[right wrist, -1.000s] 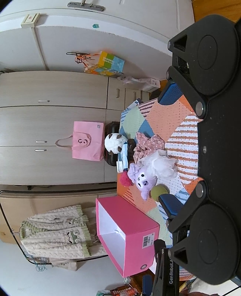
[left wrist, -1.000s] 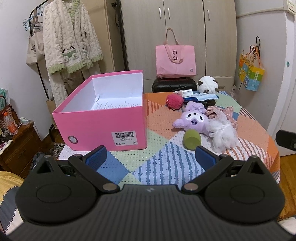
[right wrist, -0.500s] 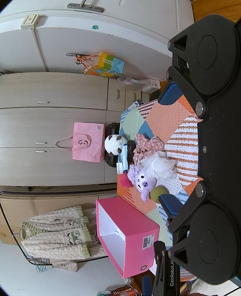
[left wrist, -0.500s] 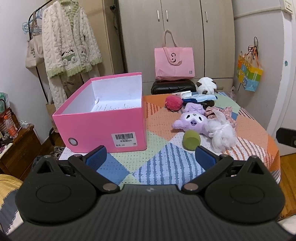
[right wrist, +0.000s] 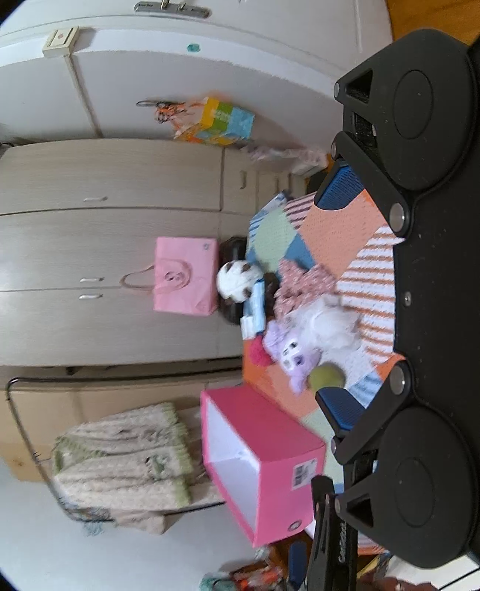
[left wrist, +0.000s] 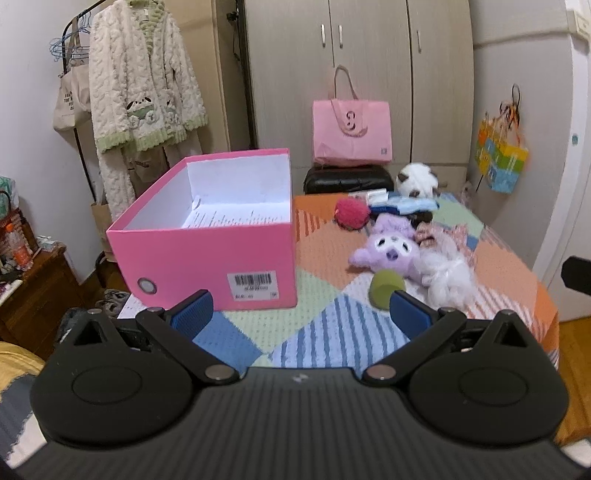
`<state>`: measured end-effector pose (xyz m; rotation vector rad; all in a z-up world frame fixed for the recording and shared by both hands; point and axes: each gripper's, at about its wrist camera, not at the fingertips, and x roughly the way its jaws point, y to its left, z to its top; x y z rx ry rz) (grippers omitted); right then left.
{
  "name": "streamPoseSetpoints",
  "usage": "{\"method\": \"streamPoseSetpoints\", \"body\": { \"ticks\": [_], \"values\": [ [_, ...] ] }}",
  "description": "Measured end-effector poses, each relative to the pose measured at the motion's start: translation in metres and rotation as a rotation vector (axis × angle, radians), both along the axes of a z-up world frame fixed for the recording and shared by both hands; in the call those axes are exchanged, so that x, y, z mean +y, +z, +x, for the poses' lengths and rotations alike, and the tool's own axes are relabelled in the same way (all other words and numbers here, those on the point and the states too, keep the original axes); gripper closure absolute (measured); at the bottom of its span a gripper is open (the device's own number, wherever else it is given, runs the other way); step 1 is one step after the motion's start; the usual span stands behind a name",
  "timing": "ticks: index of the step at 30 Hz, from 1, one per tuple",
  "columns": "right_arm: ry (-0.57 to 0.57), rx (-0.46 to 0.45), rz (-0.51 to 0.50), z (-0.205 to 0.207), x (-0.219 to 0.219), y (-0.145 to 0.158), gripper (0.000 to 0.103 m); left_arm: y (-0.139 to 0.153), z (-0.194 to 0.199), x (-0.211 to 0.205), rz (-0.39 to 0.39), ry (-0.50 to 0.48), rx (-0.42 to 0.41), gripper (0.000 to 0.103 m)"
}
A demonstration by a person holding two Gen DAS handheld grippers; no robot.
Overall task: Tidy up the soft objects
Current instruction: 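Grasp the green ball with the left gripper while the right gripper grasps the white mesh puff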
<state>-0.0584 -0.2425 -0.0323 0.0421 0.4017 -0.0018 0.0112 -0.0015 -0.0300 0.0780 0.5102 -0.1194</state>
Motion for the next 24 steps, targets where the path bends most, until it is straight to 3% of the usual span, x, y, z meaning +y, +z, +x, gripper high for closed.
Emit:
{"method": "streamPoseSetpoints", "body": {
  "ticks": [3, 5, 8, 12, 21, 24],
  "values": [
    [0.022, -0.060, 0.001, 0.003, -0.002, -0.004, 0.000, -0.001, 0.004, 0.000, -0.019, -0.013, -0.052, 0.000],
    [-0.013, -0.070, -0.015, 0.016, -0.003, -0.012, 0.000, -0.004, 0.005, -0.008, 0.014, -0.020, -0.111, 0.000],
    [-0.035, -0.042, 0.010, 0.039, -0.013, -0.026, 0.000, -0.010, 0.014, -0.019, -0.006, -0.093, -0.103, 0.000],
    [0.054, -0.017, 0.134, 0.062, -0.027, -0.040, 0.000, -0.024, 0.031, -0.033, -0.010, -0.173, -0.093, 0.000],
    [0.154, -0.031, 0.107, 0.094, -0.031, -0.074, 0.030, -0.058, 0.072, -0.049, -0.057, -0.270, 0.001, 0.008],
    [0.194, -0.009, 0.132, 0.103, -0.038, -0.085, 0.035, -0.066, 0.084, -0.050, -0.069, -0.296, 0.014, 0.015]
  ]
}}
